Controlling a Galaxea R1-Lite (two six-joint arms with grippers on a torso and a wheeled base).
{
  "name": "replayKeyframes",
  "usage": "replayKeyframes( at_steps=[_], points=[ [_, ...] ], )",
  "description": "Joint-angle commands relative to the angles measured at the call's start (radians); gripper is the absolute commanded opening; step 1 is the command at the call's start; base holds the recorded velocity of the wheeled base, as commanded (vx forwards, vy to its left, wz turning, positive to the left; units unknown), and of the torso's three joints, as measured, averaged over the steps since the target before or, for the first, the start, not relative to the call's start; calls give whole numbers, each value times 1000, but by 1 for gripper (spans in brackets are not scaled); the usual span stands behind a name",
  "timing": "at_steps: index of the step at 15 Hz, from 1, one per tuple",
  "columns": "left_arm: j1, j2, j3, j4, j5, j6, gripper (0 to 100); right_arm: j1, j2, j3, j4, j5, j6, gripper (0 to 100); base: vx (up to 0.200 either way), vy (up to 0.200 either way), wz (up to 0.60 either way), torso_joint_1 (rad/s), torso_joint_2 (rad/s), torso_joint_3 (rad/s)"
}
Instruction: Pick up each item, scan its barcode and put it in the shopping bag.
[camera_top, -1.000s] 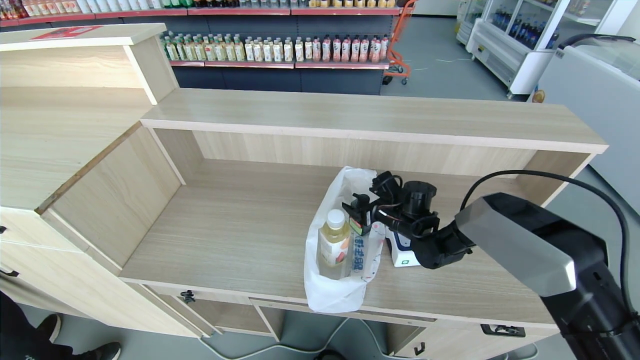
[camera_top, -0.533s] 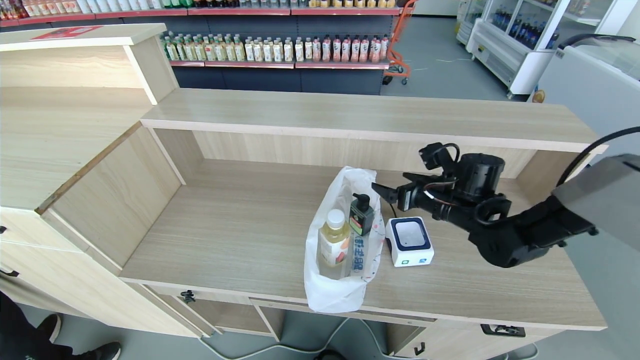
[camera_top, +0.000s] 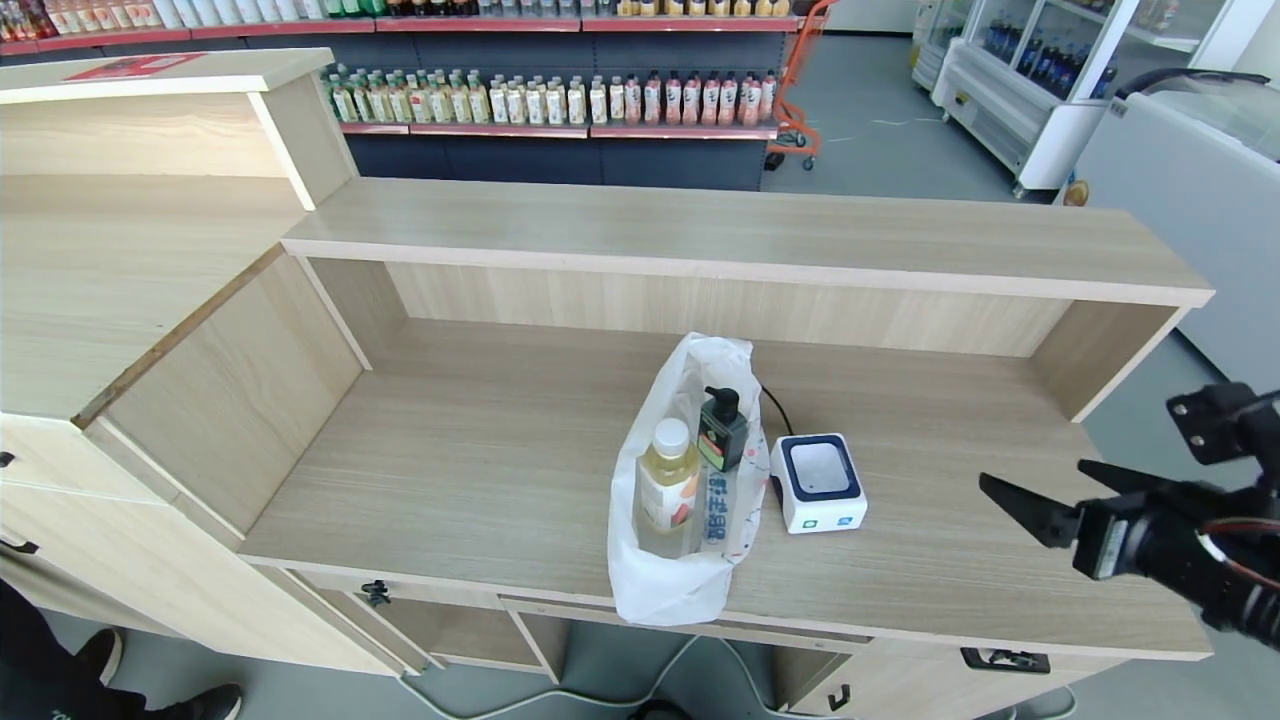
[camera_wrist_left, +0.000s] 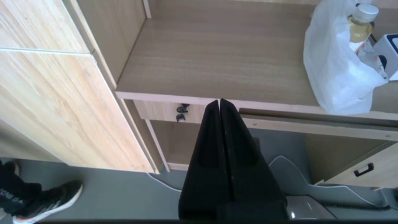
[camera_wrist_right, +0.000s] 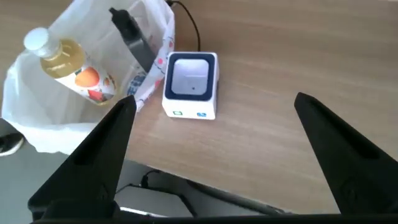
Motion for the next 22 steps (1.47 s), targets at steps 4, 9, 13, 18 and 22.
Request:
replayKeyframes(
  at_steps=[4, 9, 13, 18, 22],
  points=[
    [0, 0, 0, -1, 0, 0, 0, -55, -560, 207, 294, -111, -1, 100, 0, 0, 0, 0, 0, 0],
    [0, 1, 0, 0, 0, 0, 0, -64, -1116, 207, 783, -133, 0, 100, 0, 0, 0, 0, 0, 0],
    [0, 0, 0, 0, 0, 0, 0, -78, -1332, 207, 944, -131, 12, 100, 0, 0, 0, 0, 0, 0],
    [0, 0, 0, 0, 0, 0, 0, -89, -1370, 207, 949, -134, 15, 100, 0, 0, 0, 0, 0, 0],
    [0, 0, 0, 0, 0, 0, 0, -89, -1370, 207, 949, -134, 22, 100, 0, 0, 0, 0, 0, 0]
  ],
)
